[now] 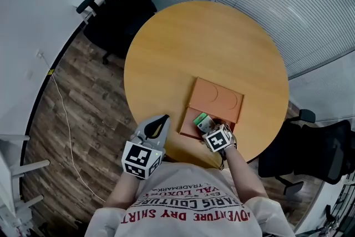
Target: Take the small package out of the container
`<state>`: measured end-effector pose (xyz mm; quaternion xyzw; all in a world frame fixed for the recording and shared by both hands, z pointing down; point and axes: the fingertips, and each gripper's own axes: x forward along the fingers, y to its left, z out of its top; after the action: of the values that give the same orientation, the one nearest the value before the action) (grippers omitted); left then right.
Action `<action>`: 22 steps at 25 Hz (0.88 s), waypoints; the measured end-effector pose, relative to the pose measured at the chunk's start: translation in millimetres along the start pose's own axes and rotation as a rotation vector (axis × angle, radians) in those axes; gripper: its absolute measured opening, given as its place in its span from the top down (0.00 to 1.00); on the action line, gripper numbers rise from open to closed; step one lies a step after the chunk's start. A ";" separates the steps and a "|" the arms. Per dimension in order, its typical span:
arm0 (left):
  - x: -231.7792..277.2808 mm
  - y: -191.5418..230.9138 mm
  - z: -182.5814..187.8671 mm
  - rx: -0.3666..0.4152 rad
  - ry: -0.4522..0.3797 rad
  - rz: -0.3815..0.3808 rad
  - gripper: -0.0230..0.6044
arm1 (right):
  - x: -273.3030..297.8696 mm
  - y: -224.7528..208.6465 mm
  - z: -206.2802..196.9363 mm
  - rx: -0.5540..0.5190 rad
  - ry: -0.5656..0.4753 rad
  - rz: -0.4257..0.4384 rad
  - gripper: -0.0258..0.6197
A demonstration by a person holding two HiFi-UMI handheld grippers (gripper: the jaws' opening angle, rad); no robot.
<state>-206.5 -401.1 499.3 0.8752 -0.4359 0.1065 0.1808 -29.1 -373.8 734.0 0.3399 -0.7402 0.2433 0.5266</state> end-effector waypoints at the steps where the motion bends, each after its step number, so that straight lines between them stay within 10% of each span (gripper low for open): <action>1: -1.3 1.0 1.1 0.003 -0.002 0.005 0.95 | -0.6 0.5 -0.3 -0.006 0.002 0.004 0.40; 22: 5.0 -54.9 12.2 0.052 -0.030 -0.057 0.94 | -107.0 1.7 7.3 -0.076 -0.269 -0.046 0.41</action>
<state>-159.2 -379.2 477.7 0.8930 -0.4107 0.0996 0.1544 -11.9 -351.5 630.5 0.3661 -0.8048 0.1554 0.4407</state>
